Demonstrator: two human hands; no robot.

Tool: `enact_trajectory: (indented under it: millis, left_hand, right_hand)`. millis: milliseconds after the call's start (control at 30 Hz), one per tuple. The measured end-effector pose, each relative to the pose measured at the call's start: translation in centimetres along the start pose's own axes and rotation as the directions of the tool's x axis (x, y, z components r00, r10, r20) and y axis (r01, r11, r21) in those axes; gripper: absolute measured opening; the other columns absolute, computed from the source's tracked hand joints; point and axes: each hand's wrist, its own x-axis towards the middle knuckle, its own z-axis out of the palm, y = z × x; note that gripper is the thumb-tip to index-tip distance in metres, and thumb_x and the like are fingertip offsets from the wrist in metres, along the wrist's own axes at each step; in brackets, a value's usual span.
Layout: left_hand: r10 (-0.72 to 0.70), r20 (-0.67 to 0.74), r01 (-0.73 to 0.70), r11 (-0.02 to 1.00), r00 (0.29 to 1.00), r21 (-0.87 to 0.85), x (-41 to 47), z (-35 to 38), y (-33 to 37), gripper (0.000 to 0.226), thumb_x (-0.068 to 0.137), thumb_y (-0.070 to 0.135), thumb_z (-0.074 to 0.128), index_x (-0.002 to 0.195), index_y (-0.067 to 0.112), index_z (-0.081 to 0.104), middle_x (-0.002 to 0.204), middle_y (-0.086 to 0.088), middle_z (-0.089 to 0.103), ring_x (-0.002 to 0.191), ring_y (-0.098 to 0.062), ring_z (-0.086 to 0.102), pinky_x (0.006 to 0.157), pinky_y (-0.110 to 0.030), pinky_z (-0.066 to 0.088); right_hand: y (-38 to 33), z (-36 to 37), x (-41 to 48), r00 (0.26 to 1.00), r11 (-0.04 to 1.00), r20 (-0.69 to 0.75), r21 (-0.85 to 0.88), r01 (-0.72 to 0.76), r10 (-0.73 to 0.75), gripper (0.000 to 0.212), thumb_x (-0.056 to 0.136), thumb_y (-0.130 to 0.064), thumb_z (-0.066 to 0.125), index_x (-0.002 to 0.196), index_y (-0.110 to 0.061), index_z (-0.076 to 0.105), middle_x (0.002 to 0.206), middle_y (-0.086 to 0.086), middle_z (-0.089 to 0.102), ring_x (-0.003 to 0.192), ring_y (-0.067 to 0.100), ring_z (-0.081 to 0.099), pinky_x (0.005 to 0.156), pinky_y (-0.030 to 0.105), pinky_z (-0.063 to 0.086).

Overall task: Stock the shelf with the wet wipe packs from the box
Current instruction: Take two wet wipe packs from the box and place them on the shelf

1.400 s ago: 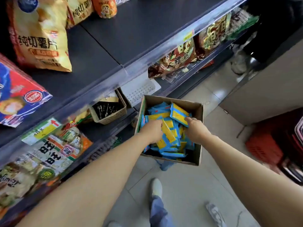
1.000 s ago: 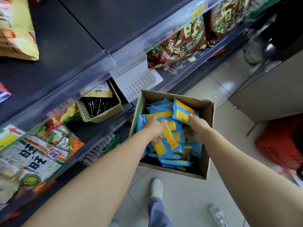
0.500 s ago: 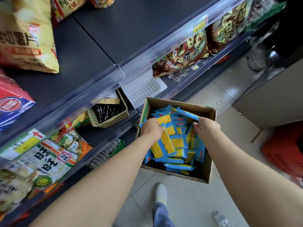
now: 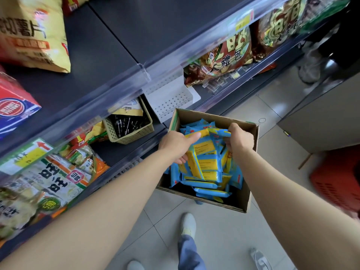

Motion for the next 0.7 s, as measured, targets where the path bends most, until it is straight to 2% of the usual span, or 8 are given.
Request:
enact_trajectory:
  millis: [67,133,233,400,500,533,600,700]
  left_hand:
    - [0.035,-0.031,-0.035,0.999,0.999,0.025,-1.0,-0.8,0.5,0.030,0.078,0.038,0.073,0.070,0.015,0.056,0.070,-0.013,0.069,0.064,-0.026,0.070,0.065,-0.036,0.061]
    - [0.075,-0.068,-0.071,0.996,0.995,0.060,-2.2,-1.8,1.1,0.029,0.074,0.017,0.077,0.061,0.016,0.051,0.071,-0.012,0.068,0.070,-0.029,0.071,0.070,-0.043,0.061]
    - [0.140,-0.120,-0.131,0.988,0.983,0.080,-4.8,-3.9,2.6,0.034,0.069,0.008,0.075,0.056,0.018,0.045,0.062,-0.002,0.054,0.069,-0.024,0.062,0.074,-0.049,0.059]
    - [0.227,-0.192,-0.206,0.971,0.955,0.122,-10.5,-9.3,5.9,0.037,0.071,0.004,0.074,0.065,0.020,0.041,0.071,0.001,0.047,0.064,-0.020,0.050,0.067,-0.039,0.056]
    - [0.302,-0.265,-0.266,0.950,0.916,0.165,-14.7,-13.3,8.4,0.035,0.073,0.009,0.074,0.079,0.019,0.041,0.084,0.000,0.048,0.079,-0.025,0.058,0.071,-0.036,0.056]
    - [0.318,-0.285,-0.285,0.946,0.904,0.153,-16.3,-14.6,9.2,0.036,0.074,0.010,0.074,0.087,0.017,0.041,0.089,-0.001,0.049,0.083,-0.026,0.059,0.072,-0.036,0.056]
    - [0.359,-0.329,-0.306,0.930,0.874,0.201,-19.5,-17.3,10.6,0.044,0.074,0.012,0.074,0.101,0.014,0.039,0.097,-0.005,0.051,0.087,-0.026,0.058,0.072,-0.035,0.052]
    - [0.422,-0.387,-0.335,0.902,0.820,0.273,-24.4,-21.3,11.6,0.045,0.071,0.012,0.076,0.109,0.008,0.050,0.095,-0.007,0.055,0.091,-0.028,0.061,0.075,-0.034,0.055]
  right_hand:
    - [-0.7,-0.4,-1.2,0.998,0.998,-0.023,-0.022,0.058,-0.058,0.023,0.069,-0.041,0.059,0.066,-0.019,0.065,0.084,0.005,0.069,0.081,0.025,0.066,0.081,0.040,0.056]
    - [-1.7,-0.8,-2.8,0.993,0.990,0.020,-0.079,0.114,-0.113,0.015,0.071,-0.034,0.065,0.063,-0.022,0.062,0.081,0.004,0.068,0.084,0.027,0.068,0.084,0.042,0.056]
    - [-4.4,-1.6,-5.6,0.981,0.978,0.095,-0.111,0.178,-0.168,0.011,0.071,-0.020,0.067,0.063,-0.022,0.060,0.068,0.001,0.060,0.076,0.026,0.063,0.083,0.043,0.057]
    - [-11.4,-3.5,-12.8,0.880,0.936,0.382,-0.087,0.340,-0.284,0.017,0.067,-0.004,0.065,0.059,-0.013,0.052,0.063,0.011,0.046,0.057,0.019,0.038,0.058,0.033,0.036]
    - [-16.0,-4.6,-17.4,0.816,0.871,0.399,-0.077,0.486,-0.420,0.005,0.074,0.007,0.059,0.075,0.003,0.062,0.064,0.016,0.052,0.049,0.020,0.047,0.049,0.025,0.041]
    - [-17.5,-4.9,-19.1,0.796,0.843,0.380,-0.068,0.533,-0.472,0.004,0.077,0.006,0.061,0.074,0.006,0.061,0.059,0.015,0.054,0.042,0.016,0.051,0.045,0.020,0.044]
    - [-20.3,-5.4,-22.4,0.729,0.763,0.357,-0.063,0.643,-0.584,0.027,0.084,-0.004,0.063,0.059,-0.004,0.054,0.039,0.001,0.052,0.026,0.004,0.045,0.034,0.012,0.038]
    - [-23.9,-5.9,-28.1,0.610,0.616,0.349,-0.109,0.780,-0.711,0.039,0.085,-0.023,0.066,0.051,-0.010,0.051,0.036,0.000,0.049,0.027,0.005,0.042,0.039,0.017,0.038]
